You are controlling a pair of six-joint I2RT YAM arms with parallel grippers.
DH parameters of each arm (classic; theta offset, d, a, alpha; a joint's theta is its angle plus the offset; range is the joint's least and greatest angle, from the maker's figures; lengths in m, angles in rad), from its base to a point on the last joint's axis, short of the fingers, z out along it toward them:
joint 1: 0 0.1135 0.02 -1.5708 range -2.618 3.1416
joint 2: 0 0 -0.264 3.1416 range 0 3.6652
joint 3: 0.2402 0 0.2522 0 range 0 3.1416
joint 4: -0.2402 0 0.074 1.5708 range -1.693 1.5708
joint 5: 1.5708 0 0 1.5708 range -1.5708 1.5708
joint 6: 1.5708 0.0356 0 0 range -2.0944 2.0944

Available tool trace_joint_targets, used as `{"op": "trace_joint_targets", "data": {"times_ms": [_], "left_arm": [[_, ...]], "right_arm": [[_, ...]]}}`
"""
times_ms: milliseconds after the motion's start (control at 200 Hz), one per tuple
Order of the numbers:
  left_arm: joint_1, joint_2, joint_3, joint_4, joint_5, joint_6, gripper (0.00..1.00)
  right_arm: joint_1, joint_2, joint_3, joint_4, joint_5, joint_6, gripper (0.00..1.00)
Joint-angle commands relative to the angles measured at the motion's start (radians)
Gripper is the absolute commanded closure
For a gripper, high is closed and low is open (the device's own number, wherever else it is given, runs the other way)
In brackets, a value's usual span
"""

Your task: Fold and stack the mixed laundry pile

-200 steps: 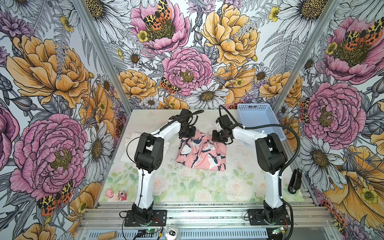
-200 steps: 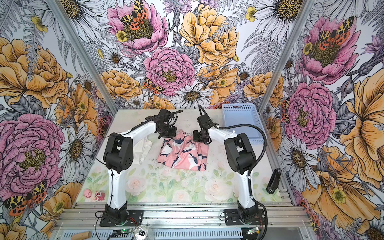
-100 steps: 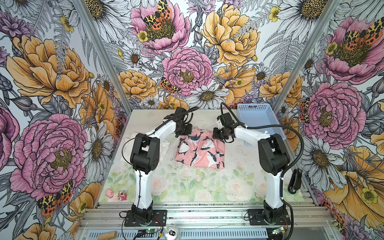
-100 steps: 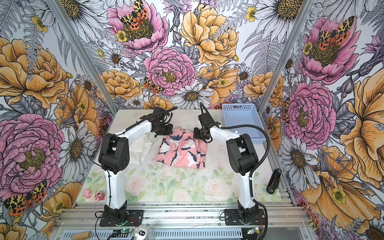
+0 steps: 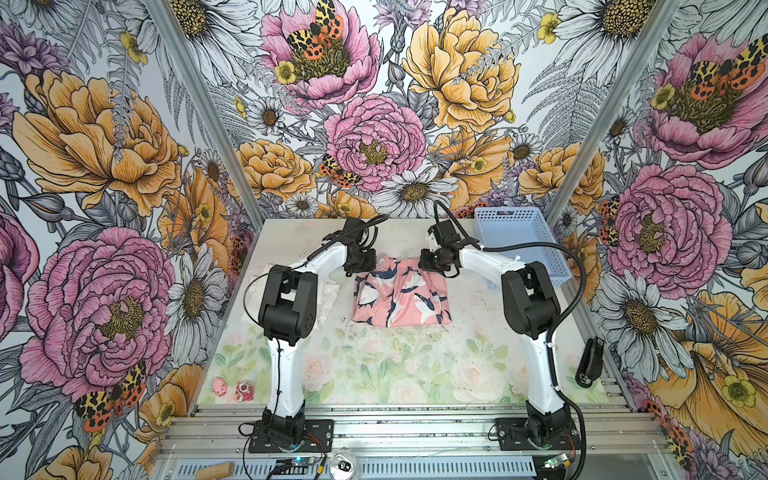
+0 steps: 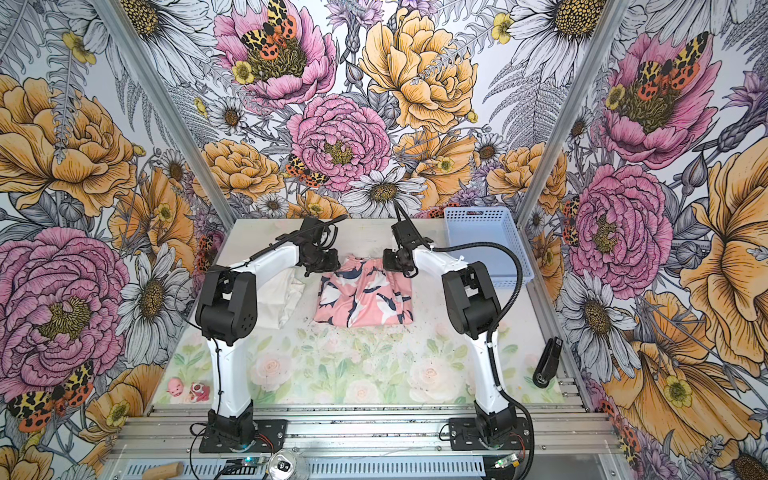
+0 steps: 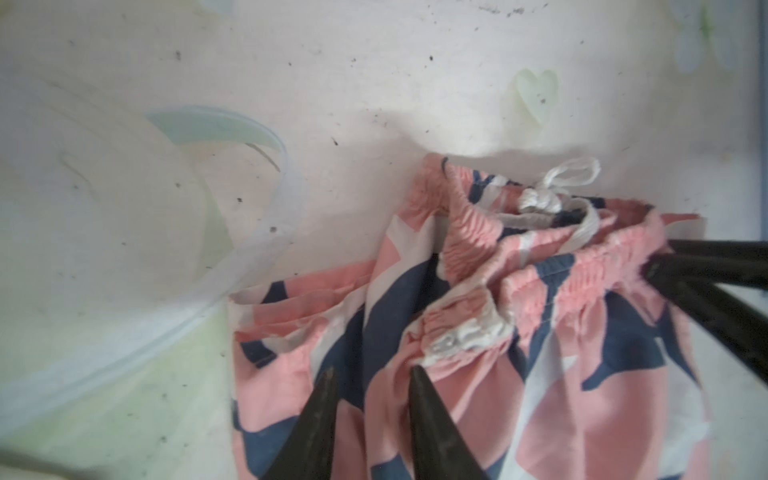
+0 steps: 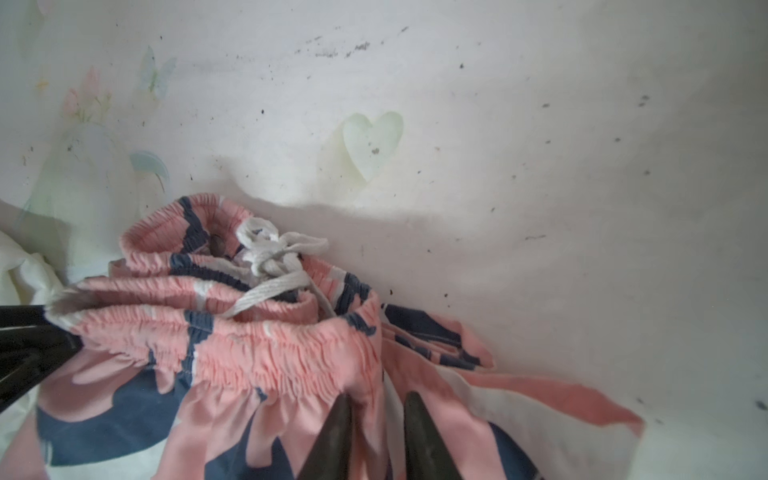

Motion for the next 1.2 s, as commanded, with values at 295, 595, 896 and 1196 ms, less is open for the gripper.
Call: {"op": "trace_joint_targets", "data": {"times_ms": [295,595,896,1196], "left_arm": [[0.075,-0.311,-0.208,0.072,0.107,-0.030,0.01],[0.058,-0.424,-0.444,0.069,0.155,0.023,0.01],[0.003,-0.330,-0.425,0.092,0.189,0.048,0.01],[0.008,-0.216,-0.400,0.069,0.149,0.047,0.05]], "right_arm": [[-0.012,-0.241,-0.186,-0.064,-0.045,-0.048,0.50],[0.017,-0.347,-0.384,-0.058,-0.107,-0.065,0.38],[0.041,-0.384,-0.458,-0.008,-0.045,-0.088,0.12],[0.034,-0.282,-0.419,0.010,-0.002,-0.095,0.11]]}}
